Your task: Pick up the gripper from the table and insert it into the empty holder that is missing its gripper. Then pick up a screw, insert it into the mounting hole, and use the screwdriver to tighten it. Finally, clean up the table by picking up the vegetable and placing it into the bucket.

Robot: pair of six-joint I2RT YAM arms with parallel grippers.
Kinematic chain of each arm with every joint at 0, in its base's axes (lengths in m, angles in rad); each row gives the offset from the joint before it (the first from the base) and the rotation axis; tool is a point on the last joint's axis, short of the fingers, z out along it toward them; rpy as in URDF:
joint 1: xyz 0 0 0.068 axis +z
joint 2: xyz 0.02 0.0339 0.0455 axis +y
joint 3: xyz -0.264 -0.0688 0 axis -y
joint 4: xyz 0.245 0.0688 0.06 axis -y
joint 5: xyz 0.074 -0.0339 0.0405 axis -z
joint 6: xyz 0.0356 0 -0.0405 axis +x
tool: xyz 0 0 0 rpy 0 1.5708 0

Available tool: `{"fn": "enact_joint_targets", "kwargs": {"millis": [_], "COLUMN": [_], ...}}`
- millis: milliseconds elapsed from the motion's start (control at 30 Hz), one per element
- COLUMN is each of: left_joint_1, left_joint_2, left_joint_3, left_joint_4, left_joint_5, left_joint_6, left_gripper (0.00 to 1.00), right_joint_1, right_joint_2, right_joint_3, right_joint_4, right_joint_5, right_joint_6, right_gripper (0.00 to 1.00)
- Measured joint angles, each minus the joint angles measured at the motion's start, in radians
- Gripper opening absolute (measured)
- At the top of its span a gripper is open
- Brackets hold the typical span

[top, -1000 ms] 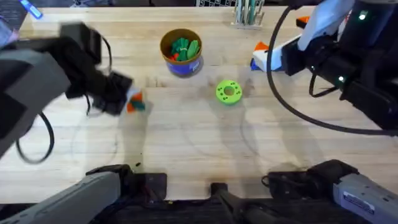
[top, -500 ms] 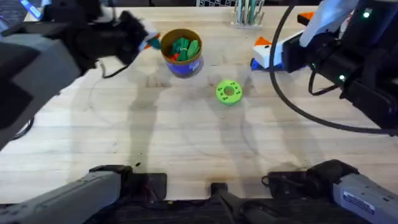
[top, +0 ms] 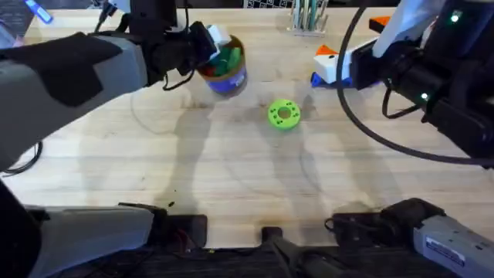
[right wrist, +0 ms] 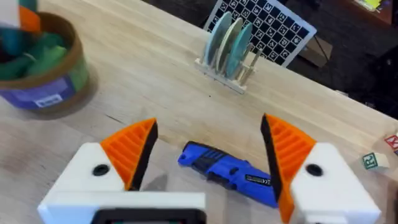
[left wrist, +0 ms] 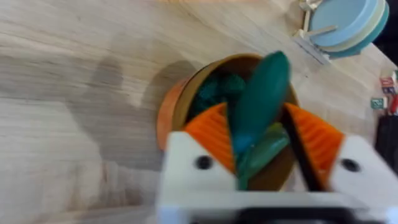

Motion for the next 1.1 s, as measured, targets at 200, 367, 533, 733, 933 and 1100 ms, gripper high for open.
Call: {"fn": "enact_joint_targets", "kwargs": {"millis": [200, 367, 533, 733, 933, 1100], "left_joint_1": [0.0, -0.001, -0.002, -0.019, -0.022, -0.023], "left_joint_2": [-0.005, -0.006, -0.024, -0.166, -0.346, -0.477], "left_joint_3": [0.002, 0.007, 0.057, 0.15, 0.201, 0.201], "left_joint_4": [0.013, 0.022, -0.013, -0.273, -0.627, -0.844], "left_joint_5": [-0.018, -0.005, 0.019, 0.035, 0.046, 0.047], "left_joint_6": [0.001, 0.001, 0.053, 0.202, 0.426, 0.619], "left_gripper": [0.919, 0.922, 0.923, 0.923, 0.923, 0.923], "right_joint_1": [0.0, 0.0, 0.0, 0.0, 0.0, 0.0], "right_joint_2": [0.0, 0.0, 0.0, -0.029, -0.048, -0.062], "right_joint_3": [0.0, 0.0, 0.0, 0.007, 0.13, 0.197], "right_joint_4": [0.0, 0.0, 0.0, -0.047, -0.293, -0.429], "right_joint_5": [0.0, 0.0, 0.0, 0.0, -0.001, -0.003], "right_joint_6": [0.004, 0.005, 0.019, 0.097, 0.171, 0.193], "right_gripper": [0.991, 0.991, 0.991, 0.992, 0.991, 0.991]}}
